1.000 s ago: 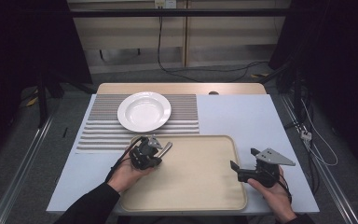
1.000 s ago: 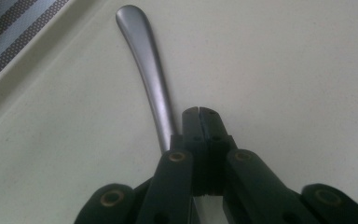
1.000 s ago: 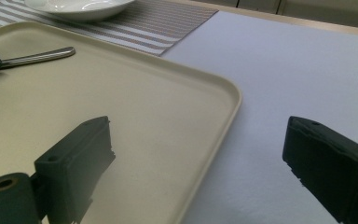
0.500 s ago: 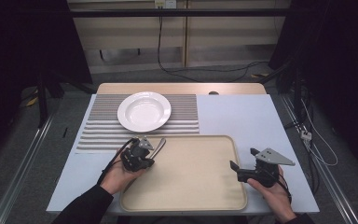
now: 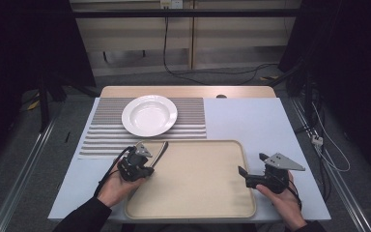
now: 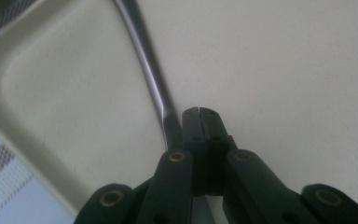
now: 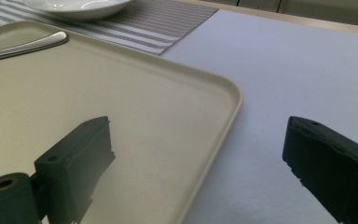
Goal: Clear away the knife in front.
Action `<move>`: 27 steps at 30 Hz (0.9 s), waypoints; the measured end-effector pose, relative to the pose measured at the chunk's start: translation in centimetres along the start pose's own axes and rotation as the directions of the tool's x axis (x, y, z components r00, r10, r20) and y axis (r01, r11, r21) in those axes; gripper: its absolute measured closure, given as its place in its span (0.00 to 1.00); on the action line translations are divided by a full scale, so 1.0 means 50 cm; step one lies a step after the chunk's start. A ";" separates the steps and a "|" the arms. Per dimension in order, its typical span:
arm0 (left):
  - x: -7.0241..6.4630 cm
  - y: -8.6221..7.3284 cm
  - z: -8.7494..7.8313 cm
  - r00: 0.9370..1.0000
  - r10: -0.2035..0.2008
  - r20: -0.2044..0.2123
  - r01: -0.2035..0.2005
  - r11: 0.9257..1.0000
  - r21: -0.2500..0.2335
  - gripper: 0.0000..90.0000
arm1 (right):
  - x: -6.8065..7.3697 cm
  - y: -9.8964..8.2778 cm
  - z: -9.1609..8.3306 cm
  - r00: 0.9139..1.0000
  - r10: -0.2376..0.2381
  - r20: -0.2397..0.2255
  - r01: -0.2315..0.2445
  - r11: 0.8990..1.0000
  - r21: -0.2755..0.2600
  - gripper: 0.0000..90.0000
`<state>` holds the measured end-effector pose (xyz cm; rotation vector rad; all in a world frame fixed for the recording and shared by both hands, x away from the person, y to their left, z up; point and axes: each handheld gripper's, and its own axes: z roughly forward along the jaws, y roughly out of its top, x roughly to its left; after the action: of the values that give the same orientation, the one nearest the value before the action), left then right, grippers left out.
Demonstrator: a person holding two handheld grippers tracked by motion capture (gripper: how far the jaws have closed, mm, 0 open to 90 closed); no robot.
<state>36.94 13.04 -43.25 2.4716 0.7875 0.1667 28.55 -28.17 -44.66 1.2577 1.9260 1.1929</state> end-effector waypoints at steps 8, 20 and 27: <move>0.003 0.033 0.022 0.999 0.023 -0.028 -0.023 1.000 0.003 1.00 | 0.001 0.001 0.003 1.000 -0.001 -0.003 0.001 1.000 0.003 0.09; 0.025 -0.028 -0.019 0.996 -0.059 -0.062 0.059 0.998 0.001 1.00 | 0.001 0.001 0.003 1.000 0.000 -0.002 0.000 1.000 0.003 0.09; 0.029 -0.039 -0.024 0.996 -0.074 -0.056 0.073 0.997 -0.017 1.00 | 0.002 0.001 0.003 1.000 -0.002 -0.002 0.002 1.000 0.004 0.09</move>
<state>36.85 15.76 -43.34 2.4297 0.8961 0.2154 28.65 -28.02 -44.66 1.2573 1.9309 1.1904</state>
